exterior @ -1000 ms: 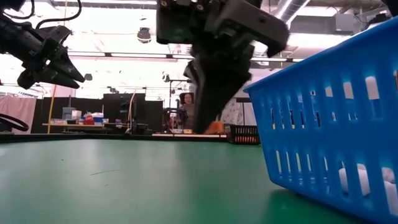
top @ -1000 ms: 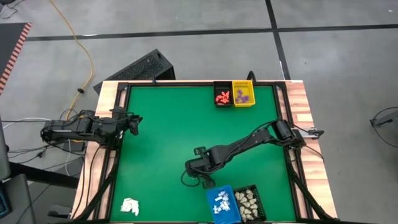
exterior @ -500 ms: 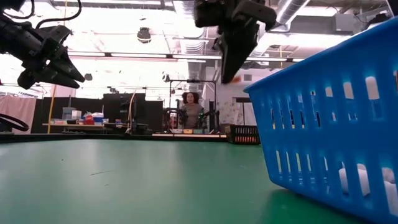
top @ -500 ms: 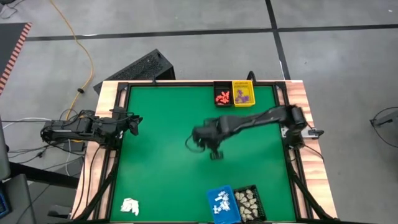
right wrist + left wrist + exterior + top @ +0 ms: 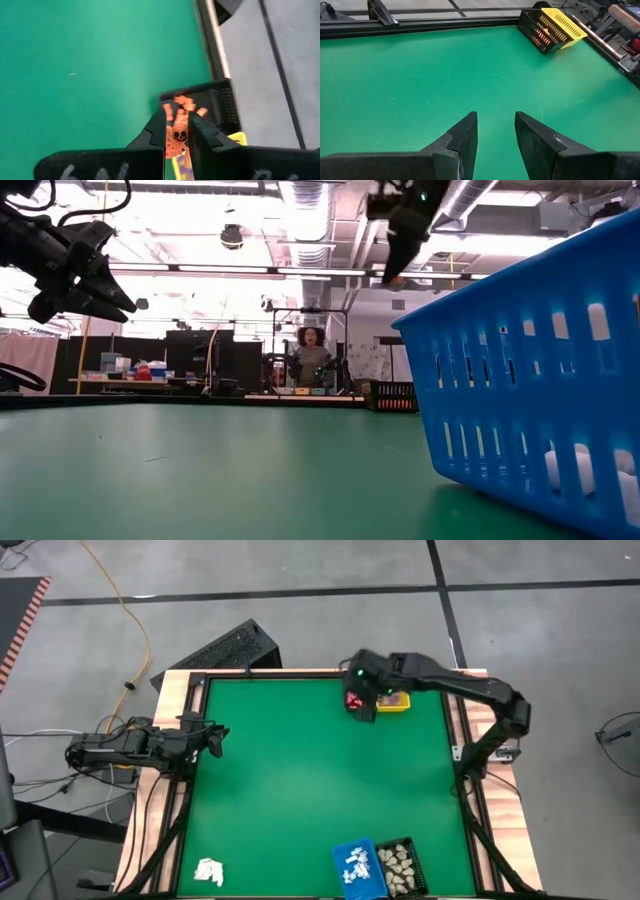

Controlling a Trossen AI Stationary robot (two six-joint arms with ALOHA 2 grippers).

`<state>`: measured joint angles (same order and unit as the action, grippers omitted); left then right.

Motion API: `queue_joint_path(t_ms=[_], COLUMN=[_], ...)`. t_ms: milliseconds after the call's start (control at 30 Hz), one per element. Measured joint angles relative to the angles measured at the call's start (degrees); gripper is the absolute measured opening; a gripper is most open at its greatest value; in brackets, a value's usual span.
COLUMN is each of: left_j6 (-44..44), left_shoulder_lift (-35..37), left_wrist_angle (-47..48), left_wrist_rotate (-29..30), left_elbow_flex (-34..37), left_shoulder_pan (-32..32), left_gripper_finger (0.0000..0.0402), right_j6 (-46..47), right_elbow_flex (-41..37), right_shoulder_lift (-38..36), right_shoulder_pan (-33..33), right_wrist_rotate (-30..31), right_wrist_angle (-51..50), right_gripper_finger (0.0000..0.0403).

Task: Sort Halloween decoration
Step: Put the orange skeleton toy into the top black basket

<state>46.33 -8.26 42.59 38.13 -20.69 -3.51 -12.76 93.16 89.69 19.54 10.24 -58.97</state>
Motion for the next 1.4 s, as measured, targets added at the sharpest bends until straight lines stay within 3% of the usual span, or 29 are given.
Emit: queue_joint_path(t_ms=[233,533,967,1400], left_j6=[0.00,0.33,0.45,0.45], left_shoulder_lift=[-0.01,-0.01,-0.01,-0.01], left_wrist_angle=[0.01,0.02,0.04,0.04], left_wrist_rotate=[0.00,0.53,1.40,1.40], left_elbow_flex=[0.00,0.00,0.00,0.00], left_shoulder_pan=[0.00,0.00,0.02,0.01], left_gripper_finger=[0.0121,0.0121,0.0121,0.0121], right_j6=[-0.83,-0.25,6.58,5.86], right_elbow_flex=[-13.02,-25.44,-27.93,-27.91], right_shoulder_lift=[-3.98,-0.93,6.70,8.06], right_shoulder_pan=[10.21,16.48,21.24,21.50], right_wrist_rotate=[-5.22,-8.99,-12.15,-12.11], right_wrist_angle=[15.94,37.35,39.34,39.29], right_gripper_finger=[0.0052,0.0052,0.0068,0.0185])
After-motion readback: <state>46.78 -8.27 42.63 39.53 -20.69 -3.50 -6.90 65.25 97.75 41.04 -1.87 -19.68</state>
